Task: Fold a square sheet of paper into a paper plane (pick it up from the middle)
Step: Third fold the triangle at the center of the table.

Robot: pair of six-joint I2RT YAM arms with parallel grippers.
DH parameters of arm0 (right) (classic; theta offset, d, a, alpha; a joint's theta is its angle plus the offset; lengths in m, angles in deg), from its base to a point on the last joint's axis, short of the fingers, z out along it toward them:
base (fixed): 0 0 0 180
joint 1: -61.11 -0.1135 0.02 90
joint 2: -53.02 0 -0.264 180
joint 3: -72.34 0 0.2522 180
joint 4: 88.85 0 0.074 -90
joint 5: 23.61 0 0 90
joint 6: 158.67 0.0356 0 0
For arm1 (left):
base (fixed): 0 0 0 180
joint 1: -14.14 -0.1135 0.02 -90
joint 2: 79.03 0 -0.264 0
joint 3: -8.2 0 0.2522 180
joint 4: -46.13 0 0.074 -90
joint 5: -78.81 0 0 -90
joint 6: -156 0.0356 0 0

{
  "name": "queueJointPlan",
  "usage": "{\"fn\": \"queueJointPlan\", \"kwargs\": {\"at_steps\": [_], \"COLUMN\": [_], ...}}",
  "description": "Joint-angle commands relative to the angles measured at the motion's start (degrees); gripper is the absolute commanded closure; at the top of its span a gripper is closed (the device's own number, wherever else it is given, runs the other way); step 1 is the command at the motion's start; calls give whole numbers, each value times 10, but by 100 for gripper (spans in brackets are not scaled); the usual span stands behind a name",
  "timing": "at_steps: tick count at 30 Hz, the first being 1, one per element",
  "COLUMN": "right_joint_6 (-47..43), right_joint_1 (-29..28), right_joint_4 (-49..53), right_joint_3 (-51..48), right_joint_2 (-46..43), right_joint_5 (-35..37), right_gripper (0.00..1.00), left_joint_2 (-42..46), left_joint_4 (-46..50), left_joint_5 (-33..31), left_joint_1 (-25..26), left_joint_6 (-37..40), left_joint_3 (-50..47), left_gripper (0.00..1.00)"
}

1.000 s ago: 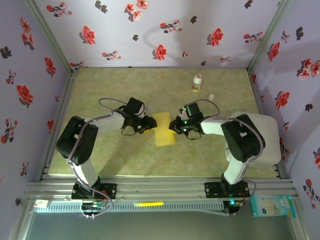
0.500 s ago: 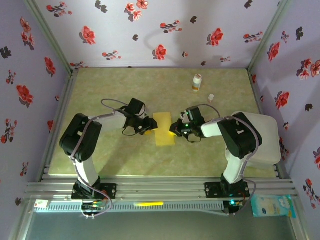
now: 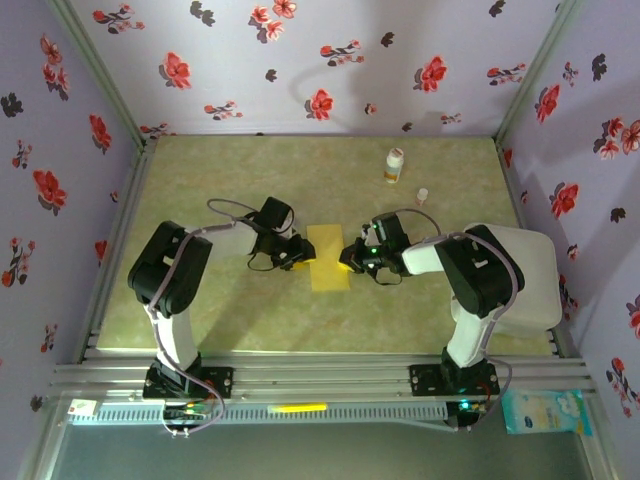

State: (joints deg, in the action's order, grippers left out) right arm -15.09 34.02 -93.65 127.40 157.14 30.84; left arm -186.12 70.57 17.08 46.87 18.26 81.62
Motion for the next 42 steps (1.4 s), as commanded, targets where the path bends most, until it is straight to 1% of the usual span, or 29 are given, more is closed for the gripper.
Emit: {"fn": "queueJointPlan", "kwargs": {"at_steps": [1, 11, 16, 24, 27, 30, 34, 37, 40, 42], "right_joint_6": [-16, -16, -16, -16, -19, -29, -87, -180, -304, -384], "right_joint_1": [-7, -7, -7, -7, -7, -7, -12, -39, -100, -158], "right_joint_4": [59, 63, 64, 64, 55, 44, 61, 110, 151, 150], "right_joint_3": [-5, -2, -3, 7, 11, 8, 10, 11, 0, -15], "right_joint_2": [38, 39, 39, 32, 19, -17, -79, -135, -189, -217], "right_joint_5": [56, 57, 56, 49, 39, 42, 38, 81, 191, 279], "right_gripper": [94, 94, 93, 90, 84, 73, 67, 65, 63, 63], "left_joint_2": [-10, -17, -13, 1, 11, 40, 48, 49, 55, 56], "left_joint_4": [-6, -32, -47, -70, -75, -97, -102, -111, -118, -118], "left_joint_5": [12, 24, 25, 22, 19, 2, 15, 26, 28, 28], "left_joint_1": [3, 3, 4, 2, 1, 0, -4, -3, -3, -3], "left_joint_6": [-5, -17, -24, -38, -46, -61, -79, -95, -108, -112], "left_joint_3": [9, 3, -6, -21, -27, -46, -48, -51, -57, -58], "left_gripper": [67, 74, 80, 96, 100, 100, 100, 100, 100, 100]}}
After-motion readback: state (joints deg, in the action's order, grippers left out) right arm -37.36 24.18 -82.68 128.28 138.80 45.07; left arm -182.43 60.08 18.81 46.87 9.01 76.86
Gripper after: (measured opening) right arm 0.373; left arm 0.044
